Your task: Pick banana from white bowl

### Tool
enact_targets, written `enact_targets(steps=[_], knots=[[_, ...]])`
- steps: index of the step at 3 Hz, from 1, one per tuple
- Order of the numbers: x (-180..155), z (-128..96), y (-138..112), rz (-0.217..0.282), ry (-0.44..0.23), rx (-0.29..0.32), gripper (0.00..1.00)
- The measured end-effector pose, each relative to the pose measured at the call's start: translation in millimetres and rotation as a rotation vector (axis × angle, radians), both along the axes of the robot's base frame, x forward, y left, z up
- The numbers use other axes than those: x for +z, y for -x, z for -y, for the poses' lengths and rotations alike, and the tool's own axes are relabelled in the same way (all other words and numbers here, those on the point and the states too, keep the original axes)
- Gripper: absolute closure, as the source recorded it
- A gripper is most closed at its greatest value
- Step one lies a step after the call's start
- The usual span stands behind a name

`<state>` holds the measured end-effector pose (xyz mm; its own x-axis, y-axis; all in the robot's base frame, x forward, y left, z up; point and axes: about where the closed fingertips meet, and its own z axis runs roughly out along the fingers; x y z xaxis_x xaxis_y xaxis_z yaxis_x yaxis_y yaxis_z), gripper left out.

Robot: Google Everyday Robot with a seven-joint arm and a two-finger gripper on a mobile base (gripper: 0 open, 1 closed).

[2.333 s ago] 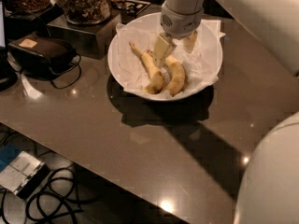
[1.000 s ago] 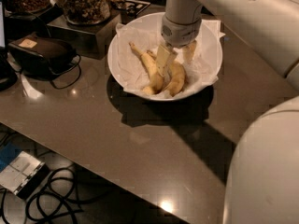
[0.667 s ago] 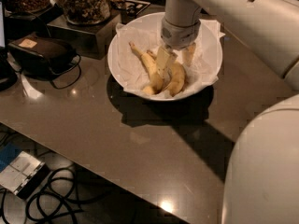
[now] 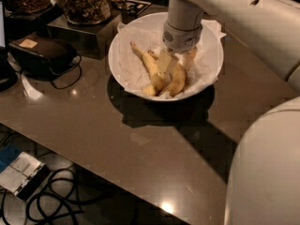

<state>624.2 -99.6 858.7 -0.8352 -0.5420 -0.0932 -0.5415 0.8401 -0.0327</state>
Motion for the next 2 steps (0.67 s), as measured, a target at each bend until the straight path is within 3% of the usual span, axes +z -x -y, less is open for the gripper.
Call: enact_targets(steps=[1, 2], knots=[[-0.1, 0.4, 0.8, -0.004, -0.003, -0.001, 0.42], [-1.0, 0.3, 1.8, -0.004, -0.007, 0.006, 0.6]])
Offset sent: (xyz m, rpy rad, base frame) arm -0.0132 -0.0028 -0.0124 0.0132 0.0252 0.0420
